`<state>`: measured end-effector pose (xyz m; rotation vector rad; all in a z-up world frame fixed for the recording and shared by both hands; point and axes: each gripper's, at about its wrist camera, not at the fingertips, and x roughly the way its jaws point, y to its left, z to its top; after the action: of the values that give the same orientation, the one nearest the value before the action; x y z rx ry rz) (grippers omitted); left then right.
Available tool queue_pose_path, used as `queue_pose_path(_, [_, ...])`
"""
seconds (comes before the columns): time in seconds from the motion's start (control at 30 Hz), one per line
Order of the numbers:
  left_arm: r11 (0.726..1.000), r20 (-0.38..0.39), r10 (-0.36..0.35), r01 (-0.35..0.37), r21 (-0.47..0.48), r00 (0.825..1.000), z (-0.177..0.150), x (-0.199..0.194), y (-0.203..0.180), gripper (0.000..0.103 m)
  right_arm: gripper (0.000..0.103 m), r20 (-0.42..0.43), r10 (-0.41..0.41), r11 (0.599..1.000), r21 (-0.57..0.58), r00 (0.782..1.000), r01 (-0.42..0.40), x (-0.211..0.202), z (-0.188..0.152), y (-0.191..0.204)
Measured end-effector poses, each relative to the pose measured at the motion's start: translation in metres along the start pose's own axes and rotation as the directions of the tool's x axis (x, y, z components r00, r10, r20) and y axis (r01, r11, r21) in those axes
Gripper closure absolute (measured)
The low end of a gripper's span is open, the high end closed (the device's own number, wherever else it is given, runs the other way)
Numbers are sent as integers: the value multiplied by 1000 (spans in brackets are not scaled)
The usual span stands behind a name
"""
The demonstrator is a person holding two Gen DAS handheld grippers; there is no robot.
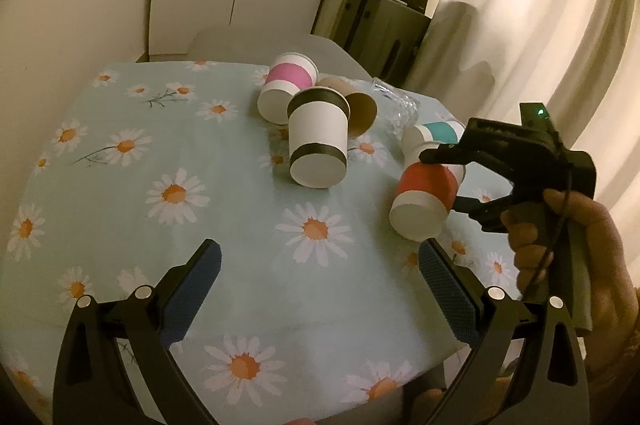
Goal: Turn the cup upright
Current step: 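Lift the red-banded cup with the right gripper and rotate it upright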
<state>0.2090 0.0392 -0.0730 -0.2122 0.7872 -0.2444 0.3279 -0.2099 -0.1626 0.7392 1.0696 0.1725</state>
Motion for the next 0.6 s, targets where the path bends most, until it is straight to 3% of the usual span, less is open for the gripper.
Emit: queue_pose_path(0.6, [1000,-8,1,-1,4,1000,-13,-19,-3,7,35,-155,65,986,-143,986,-87,-13,-51,14])
